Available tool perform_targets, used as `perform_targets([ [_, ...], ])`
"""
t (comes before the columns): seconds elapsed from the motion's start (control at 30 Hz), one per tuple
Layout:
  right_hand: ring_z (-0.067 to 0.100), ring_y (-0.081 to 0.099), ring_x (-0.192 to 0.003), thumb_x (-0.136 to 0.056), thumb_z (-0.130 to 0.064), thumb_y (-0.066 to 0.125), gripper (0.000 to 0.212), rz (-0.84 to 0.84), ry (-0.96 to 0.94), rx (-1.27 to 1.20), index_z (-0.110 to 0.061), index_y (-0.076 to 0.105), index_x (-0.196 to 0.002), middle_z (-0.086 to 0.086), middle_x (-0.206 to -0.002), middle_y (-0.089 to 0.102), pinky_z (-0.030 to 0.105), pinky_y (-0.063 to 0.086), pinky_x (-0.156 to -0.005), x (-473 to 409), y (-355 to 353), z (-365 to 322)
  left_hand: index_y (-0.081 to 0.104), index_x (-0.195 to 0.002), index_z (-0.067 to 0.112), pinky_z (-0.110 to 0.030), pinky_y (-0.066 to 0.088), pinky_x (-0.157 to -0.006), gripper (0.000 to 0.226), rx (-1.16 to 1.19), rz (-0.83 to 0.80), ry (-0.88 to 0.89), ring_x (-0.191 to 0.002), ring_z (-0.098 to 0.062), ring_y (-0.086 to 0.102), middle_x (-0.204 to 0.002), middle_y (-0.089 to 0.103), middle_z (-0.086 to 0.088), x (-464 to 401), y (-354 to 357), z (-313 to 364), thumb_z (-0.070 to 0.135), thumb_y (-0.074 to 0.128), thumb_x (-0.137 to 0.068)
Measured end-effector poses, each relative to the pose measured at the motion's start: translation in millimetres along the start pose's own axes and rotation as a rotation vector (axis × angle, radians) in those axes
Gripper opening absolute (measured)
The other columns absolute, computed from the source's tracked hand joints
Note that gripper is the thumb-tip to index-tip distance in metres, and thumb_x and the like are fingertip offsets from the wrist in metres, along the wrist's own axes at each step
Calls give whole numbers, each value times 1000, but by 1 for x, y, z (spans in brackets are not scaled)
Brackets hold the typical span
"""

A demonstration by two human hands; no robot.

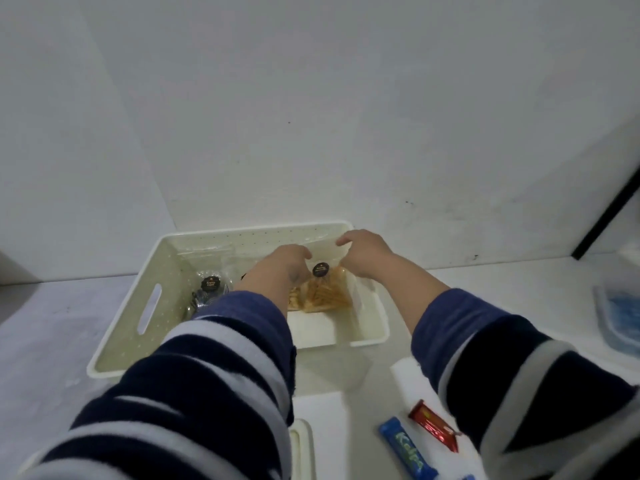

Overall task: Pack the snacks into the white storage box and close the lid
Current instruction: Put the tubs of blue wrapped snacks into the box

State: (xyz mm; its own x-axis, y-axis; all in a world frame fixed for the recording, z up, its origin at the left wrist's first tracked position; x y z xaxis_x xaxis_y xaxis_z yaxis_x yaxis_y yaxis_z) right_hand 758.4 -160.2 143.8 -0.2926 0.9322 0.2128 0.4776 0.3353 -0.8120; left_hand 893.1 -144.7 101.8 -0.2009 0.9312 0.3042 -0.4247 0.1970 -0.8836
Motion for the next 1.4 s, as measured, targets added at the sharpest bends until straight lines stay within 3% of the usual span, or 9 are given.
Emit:
perform_targets([
  [0.33, 22, 41, -134, -96, -16, 50, 46, -34, 116, 188, -16, 44, -142, 1, -149, 38, 27, 37, -104, 123, -95, 150, 48, -137, 23, -34, 38, -108, 43, -228, -22, 271, -127, -24, 48, -137, 51, -3, 76, 34, 185, 29, 55, -95],
  [0.57, 23, 31, -142, -102, -20, 38, 50, -113, 223, 329, -15, 28, -150, 4, -157, 24, 29, 32, -110, 221, -148, 301, 51, -135, 23, -33, 36, -110, 42, -156, -91, 336, -127, -23, 47, -136, 52, -4, 131, 129, 309, 31, 56, -94],
  [0.73, 27, 35, -139, -101, -22, 42, 46, -79, 312, 302, -10, 39, -145, 11, -153, 33, 33, 33, -108, 284, -191, 403, 51, -134, 23, -32, 38, -108, 42, -49, -164, 374, -124, -23, 50, -136, 53, -4, 159, 200, 391, 27, 58, -93],
  [1.0, 27, 48, -130, -95, -15, 53, 44, -24, 510, 37, -11, 50, -138, 12, -141, 50, 32, 40, -102, 331, -220, 543, 53, -133, 19, -36, 39, -108, 41, -5, -248, 334, -126, -28, 48, -139, 50, -9, 151, 273, 449, 25, 59, -93],
  [1.17, 23, 35, -139, -100, -17, 45, 51, -48, 580, -49, -15, 32, -149, 9, -154, 31, 29, 31, -110, 323, -206, 596, 54, -132, 18, -32, 41, -105, 39, 71, -205, 318, -123, -26, 52, -136, 52, -12, 110, 288, 475, 22, 57, -94],
  [1.23, 24, 43, -129, -98, -19, 49, 55, -20, 622, -128, -19, 30, -149, 10, -153, 32, 32, 37, -106, 312, -196, 619, 53, -134, 18, -34, 40, -107, 40, 81, -180, 323, -127, -26, 49, -140, 49, -12, 87, 293, 487, 22, 57, -94],
  [1.33, 31, 52, -117, -94, -22, 54, 63, 76, 671, -293, -27, 25, -150, 13, -143, 44, 40, 53, -87, 293, -184, 642, 48, -138, 21, -34, 39, -106, 44, 54, -162, 344, -128, -29, 46, -145, 42, -13, 50, 304, 505, 28, 55, -95],
  [1.4, 34, 53, -118, -93, -22, 56, 67, 144, 673, -392, -29, 21, -150, 13, -141, 48, 43, 53, -89, 281, -176, 654, 44, -141, 25, -34, 38, -104, 47, 32, -146, 347, -126, -31, 46, -145, 38, -15, 27, 311, 513, 31, 53, -95],
])
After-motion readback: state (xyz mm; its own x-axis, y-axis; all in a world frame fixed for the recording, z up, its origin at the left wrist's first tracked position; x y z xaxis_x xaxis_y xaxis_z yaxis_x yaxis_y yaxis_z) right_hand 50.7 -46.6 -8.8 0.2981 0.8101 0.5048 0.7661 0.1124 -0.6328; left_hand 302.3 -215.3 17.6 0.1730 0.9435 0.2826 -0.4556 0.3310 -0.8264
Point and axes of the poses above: each hand's wrist, its own x-axis away from the middle knuckle, its own y-axis out of the palm, z = x × y, the point moved 10 cm from there along -x, towards the middle knuckle
